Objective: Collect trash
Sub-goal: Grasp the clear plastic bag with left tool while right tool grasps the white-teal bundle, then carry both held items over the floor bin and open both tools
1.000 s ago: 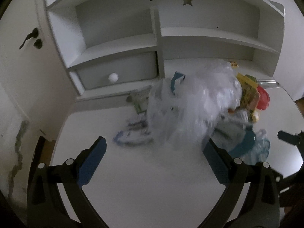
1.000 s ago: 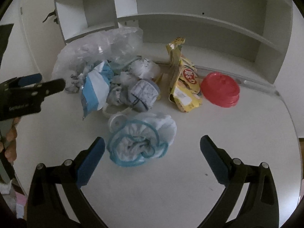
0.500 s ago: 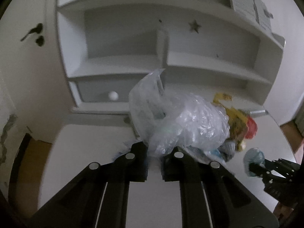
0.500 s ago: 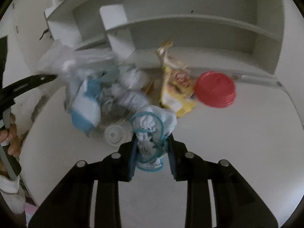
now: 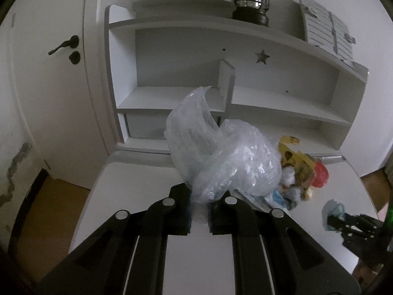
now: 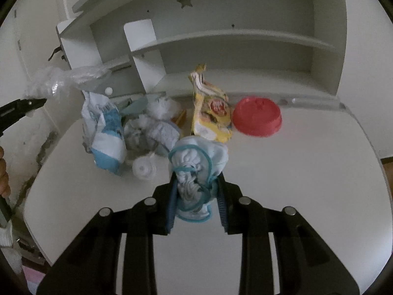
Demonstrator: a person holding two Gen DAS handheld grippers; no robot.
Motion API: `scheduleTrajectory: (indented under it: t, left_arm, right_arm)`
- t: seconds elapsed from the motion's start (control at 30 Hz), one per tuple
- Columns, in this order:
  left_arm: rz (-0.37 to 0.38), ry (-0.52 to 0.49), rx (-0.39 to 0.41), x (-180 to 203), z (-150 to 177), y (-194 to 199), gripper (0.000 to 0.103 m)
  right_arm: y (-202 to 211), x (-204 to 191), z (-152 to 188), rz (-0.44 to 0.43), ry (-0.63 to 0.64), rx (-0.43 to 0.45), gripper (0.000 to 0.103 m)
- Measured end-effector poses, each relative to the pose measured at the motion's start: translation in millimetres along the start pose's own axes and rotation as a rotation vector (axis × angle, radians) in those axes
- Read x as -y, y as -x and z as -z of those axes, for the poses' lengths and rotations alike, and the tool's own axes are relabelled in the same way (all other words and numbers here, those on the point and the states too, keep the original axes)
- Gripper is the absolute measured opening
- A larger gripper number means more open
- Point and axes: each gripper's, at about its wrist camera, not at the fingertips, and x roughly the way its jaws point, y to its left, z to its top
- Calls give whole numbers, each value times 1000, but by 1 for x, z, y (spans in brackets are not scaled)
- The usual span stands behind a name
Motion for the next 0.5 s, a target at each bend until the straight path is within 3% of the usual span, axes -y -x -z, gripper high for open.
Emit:
scheduleTrajectory:
  t: [0.27, 0.5]
  left_arm:
    - [57, 17, 83, 14, -4, 47, 8]
    - [59, -12, 133, 29, -15, 76, 8]
  right_arm:
    - [31, 22, 4, 23, -27, 53, 28]
    - [49, 30, 15, 26, -43, 76, 28]
